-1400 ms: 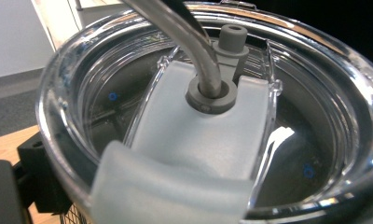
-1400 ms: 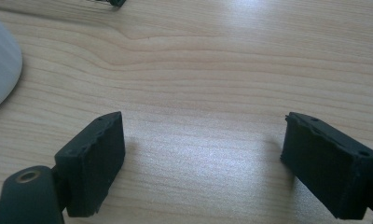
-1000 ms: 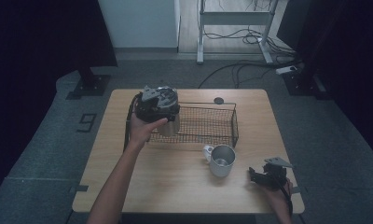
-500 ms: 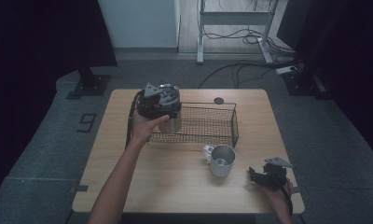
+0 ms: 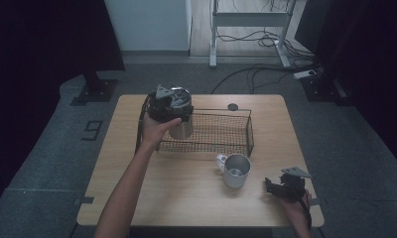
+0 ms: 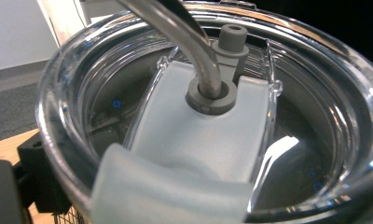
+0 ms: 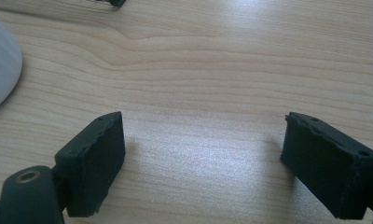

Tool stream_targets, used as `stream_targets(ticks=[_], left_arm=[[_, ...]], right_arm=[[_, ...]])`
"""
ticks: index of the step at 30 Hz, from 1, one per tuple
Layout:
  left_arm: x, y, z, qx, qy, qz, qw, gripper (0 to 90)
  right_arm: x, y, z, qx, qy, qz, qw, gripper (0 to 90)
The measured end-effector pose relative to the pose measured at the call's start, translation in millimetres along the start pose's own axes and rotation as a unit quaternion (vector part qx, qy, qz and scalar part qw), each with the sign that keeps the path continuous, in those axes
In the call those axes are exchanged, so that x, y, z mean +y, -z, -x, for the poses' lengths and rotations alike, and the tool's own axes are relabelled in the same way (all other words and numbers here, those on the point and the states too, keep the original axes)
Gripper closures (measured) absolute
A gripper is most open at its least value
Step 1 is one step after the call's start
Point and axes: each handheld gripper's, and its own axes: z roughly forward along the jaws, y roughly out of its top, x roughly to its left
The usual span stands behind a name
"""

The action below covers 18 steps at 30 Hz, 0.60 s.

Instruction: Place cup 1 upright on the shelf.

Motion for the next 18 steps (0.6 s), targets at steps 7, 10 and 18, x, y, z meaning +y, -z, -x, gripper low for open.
stream_targets(ticks=[7, 10, 18], left_arm=[[-1.5, -9.8, -3.3, 0.0, 0.006, -0.001, 1.0, 4.0], [-2.5, -16.2, -3.2, 0.004, 0.006, -0.003, 1.0, 3.9], [-3.4, -23.6, -7.1, 0.007, 0.009, -0.008, 0.9999, 4.0]], right_arm=[[0.0, 0.1, 0.0, 0.0, 0.0, 0.0, 1.0, 13.2], [0.0, 0.1, -0.1, 0.0, 0.0, 0.0, 1.0, 13.2], [0.0, 0.1, -0.1, 0.0, -0.001, 0.0, 1.0, 13.2]])
